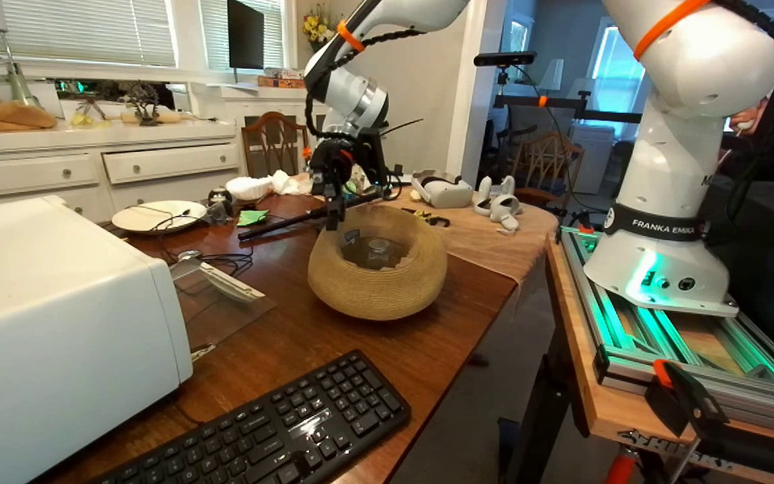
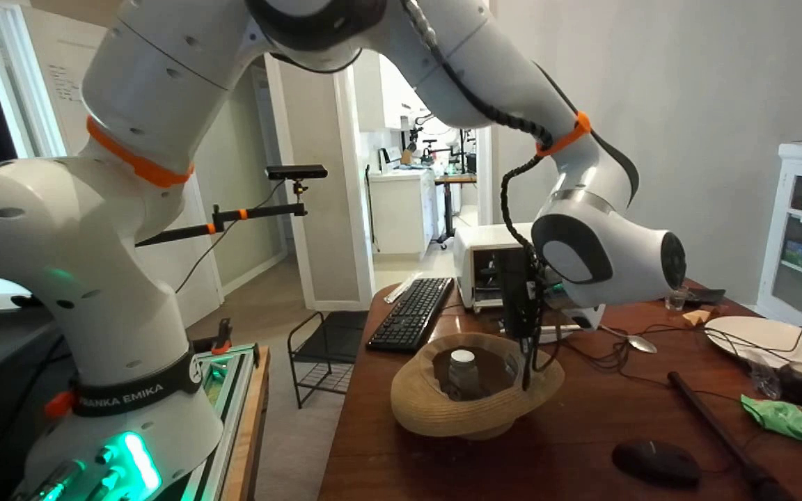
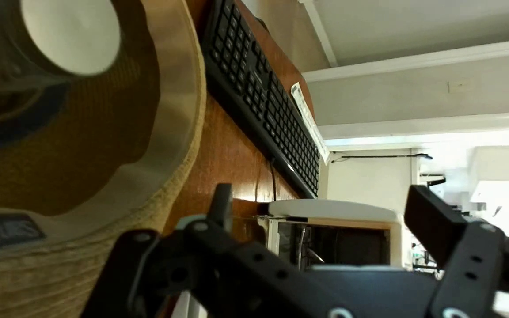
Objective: Remove the black pot from the microwave and put it on the white plate
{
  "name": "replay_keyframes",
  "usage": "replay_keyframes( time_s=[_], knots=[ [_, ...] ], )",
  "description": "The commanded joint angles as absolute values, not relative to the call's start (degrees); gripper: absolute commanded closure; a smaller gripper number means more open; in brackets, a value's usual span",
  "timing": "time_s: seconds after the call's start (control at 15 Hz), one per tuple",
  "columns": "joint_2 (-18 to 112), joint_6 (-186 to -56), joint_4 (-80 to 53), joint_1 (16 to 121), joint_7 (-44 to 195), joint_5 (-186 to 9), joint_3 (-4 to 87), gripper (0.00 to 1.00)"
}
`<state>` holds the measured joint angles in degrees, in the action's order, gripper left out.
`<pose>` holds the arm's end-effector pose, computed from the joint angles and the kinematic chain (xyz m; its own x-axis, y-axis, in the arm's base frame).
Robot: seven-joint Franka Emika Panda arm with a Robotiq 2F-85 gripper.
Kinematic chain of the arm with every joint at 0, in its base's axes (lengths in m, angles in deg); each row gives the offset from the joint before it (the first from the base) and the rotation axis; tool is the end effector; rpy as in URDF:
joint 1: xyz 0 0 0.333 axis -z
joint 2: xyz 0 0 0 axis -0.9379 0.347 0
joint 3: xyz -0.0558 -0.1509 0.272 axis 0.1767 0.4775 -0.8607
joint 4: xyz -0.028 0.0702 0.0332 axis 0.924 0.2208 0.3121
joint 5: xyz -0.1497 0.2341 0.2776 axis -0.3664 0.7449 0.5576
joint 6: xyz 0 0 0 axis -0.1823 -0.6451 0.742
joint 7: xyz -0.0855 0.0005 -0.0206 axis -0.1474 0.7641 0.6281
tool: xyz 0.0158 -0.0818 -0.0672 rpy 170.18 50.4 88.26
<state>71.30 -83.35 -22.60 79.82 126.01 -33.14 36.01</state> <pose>0.5879 -0.0098 0.1518 0.9577 0.2328 -0.1691 -0.0398 -0.4749 -0.8792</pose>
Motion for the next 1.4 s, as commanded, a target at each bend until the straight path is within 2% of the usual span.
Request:
replay_keyframes(
  time_s=[0.0, 0.53, 0.6, 0.87, 1.07, 1.33],
  knots=[
    [81.2, -82.1, -9.9, 77.7, 125.1, -31.9, 32.7, 0.0],
    [95.7, -82.3, 10.8, 74.6, 116.7, -24.9, 28.0, 0.0],
    [90.4, -83.5, 3.7, 75.1, 120.1, -25.9, 28.6, 0.0],
    [94.2, -83.5, 8.6, 74.8, 117.8, -26.0, 27.8, 0.0],
    [94.7, -91.7, 8.6, 75.0, 121.5, -20.9, 26.5, 0.0],
    [98.0, -95.5, 12.0, 73.2, 122.9, -16.5, 24.7, 0.0]
  ],
)
